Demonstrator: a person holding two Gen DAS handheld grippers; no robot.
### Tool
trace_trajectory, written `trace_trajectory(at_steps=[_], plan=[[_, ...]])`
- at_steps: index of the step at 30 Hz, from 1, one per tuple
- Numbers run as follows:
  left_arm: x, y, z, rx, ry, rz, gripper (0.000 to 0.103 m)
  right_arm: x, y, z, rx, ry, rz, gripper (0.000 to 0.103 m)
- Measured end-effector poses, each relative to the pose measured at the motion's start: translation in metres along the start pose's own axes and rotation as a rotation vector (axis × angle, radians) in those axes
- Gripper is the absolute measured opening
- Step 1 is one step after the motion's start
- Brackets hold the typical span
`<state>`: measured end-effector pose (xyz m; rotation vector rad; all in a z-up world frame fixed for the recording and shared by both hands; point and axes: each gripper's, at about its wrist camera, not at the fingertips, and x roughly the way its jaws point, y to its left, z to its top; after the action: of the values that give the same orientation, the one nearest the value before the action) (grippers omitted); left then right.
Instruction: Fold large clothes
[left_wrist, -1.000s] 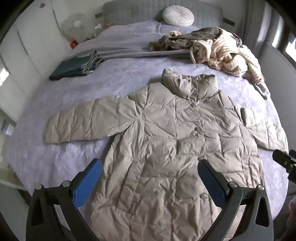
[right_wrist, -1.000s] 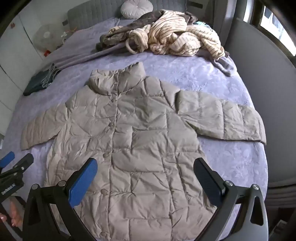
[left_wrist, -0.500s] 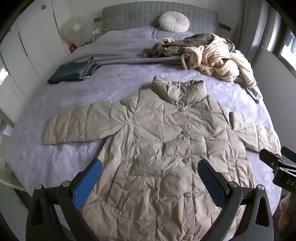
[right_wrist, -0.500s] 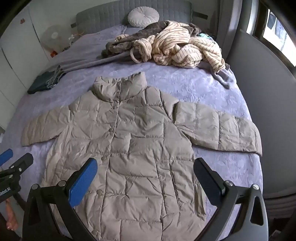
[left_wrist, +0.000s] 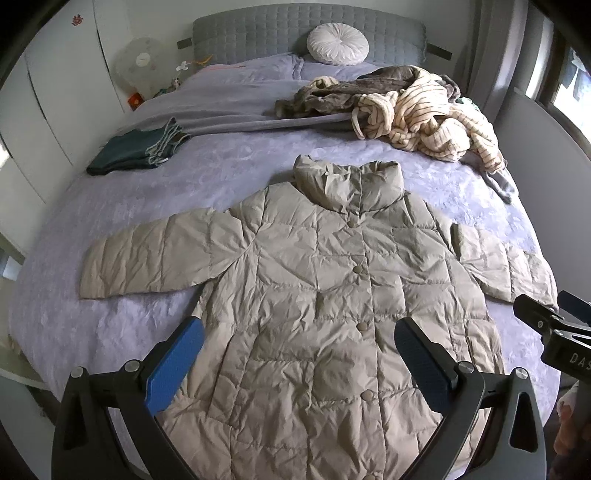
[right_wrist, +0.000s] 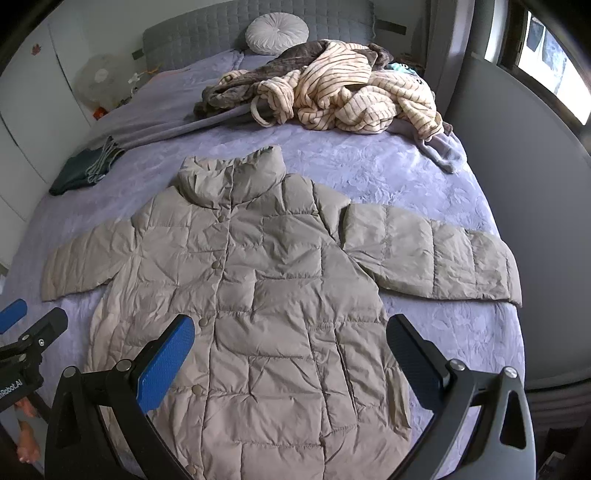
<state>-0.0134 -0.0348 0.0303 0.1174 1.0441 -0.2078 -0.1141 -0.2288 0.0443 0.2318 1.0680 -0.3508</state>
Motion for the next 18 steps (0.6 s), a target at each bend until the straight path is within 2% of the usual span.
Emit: trace_trajectory(at_steps=[18], plan=[[0.0008,-0.0022,0.0044,-0.001,-0.006,-0.002,0.103,0.0003,0.0005,0.0012,-0.005,-0.002,0.003,0.103]])
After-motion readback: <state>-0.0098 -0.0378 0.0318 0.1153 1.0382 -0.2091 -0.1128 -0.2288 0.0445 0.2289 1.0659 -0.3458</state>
